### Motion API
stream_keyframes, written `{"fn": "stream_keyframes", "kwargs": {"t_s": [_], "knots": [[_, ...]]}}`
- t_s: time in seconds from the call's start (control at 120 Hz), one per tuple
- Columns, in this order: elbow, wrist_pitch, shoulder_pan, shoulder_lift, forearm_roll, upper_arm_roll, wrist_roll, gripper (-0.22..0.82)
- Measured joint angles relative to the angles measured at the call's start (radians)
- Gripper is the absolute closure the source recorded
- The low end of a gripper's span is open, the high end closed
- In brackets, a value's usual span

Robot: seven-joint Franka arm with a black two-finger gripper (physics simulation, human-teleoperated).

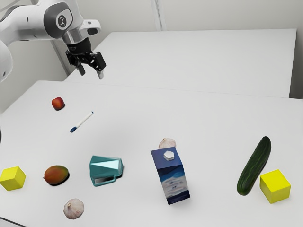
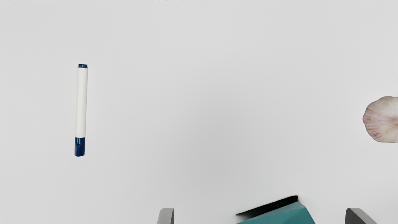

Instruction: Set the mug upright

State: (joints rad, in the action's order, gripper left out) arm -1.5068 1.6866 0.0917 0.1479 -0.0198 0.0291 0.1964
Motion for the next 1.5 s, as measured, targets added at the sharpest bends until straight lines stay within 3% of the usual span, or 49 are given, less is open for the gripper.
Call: {"fn": "stream_keyframes", "kwargs": {"t_s": [0.3, 0.5, 0.717, 0.933, 1.192, 1.5], "knots": [[-0.028, 0.003, 0.001, -0.011, 0.004, 0.001, 0.01, 0.0], [-0.248, 0.005, 0.04, -0.136, 0.146, -0.004, 0.014, 0.0], [-0.44, 0.007, 0.021, -0.233, 0.325, -0.095, 0.046, 0.0], [-0.52, 0.01, 0.119, -0.188, 0.481, -0.12, 0.147, 0.0], [-0.764, 0.09, 0.129, -0.261, 0.584, -0.163, 0.257, 0.0], [-0.879, 0.204, 0.195, -0.156, 0.783, -0.17, 0.424, 0.0]]}}
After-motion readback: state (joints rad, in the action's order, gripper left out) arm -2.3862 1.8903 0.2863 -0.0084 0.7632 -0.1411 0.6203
